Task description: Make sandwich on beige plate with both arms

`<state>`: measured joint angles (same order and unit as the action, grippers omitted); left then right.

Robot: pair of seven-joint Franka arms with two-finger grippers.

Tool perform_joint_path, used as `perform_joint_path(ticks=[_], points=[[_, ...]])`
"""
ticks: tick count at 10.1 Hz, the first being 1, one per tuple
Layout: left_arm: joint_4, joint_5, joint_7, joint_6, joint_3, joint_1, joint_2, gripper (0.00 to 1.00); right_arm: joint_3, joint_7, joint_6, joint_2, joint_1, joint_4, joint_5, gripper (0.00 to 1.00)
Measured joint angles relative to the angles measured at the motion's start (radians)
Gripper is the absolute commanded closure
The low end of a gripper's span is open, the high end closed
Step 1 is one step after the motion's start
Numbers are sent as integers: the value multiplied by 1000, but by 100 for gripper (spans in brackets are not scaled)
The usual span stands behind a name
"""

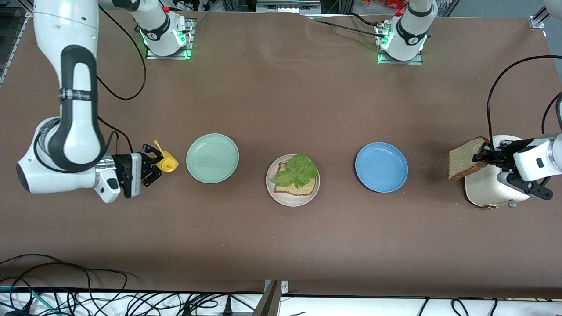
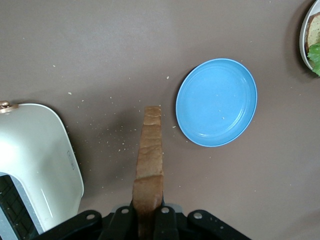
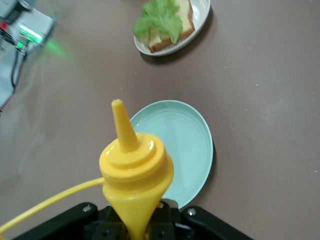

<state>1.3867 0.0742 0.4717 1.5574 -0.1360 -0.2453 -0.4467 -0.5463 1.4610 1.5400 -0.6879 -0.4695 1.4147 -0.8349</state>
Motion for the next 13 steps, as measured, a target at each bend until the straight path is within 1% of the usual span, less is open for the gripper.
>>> perform_joint_path(ticks=[1, 2, 3, 4, 5, 6, 7, 10, 11, 13], points=[[0, 0, 0, 0, 0, 0, 0, 100, 1, -101, 12, 1, -59, -42, 83, 100], [10, 116, -45, -34, -11, 10, -14, 100, 1, -202, 28, 1, -124, -73, 159, 100], [15, 170, -101, -35, -11, 86, -63, 100, 2, -297, 48, 0, -186, -91, 232, 100], [14, 174, -144, -18, -10, 156, -115, 100, 2, -390, 72, 0, -246, -104, 301, 100], [8, 174, -156, -10, -9, 183, -145, 100, 2, -484, 91, 0, -299, -114, 350, 100], [1, 174, -156, -11, -3, 176, -150, 100, 2, -562, 110, 0, -345, -120, 398, 100], [-8, 174, -154, -13, 4, 164, -149, 100, 4, -629, 134, 0, -387, -122, 467, 100], [-15, 175, -154, -15, 5, 157, -149, 100, 11, -874, 162, -7, -555, -138, 747, 100], [-16, 175, -154, -15, 4, 158, -149, 100, 11, -939, 162, -16, -604, -138, 823, 100], [-16, 175, -154, -15, 4, 159, -149, 100, 12, -1044, 161, -43, -669, -139, 946, 100]])
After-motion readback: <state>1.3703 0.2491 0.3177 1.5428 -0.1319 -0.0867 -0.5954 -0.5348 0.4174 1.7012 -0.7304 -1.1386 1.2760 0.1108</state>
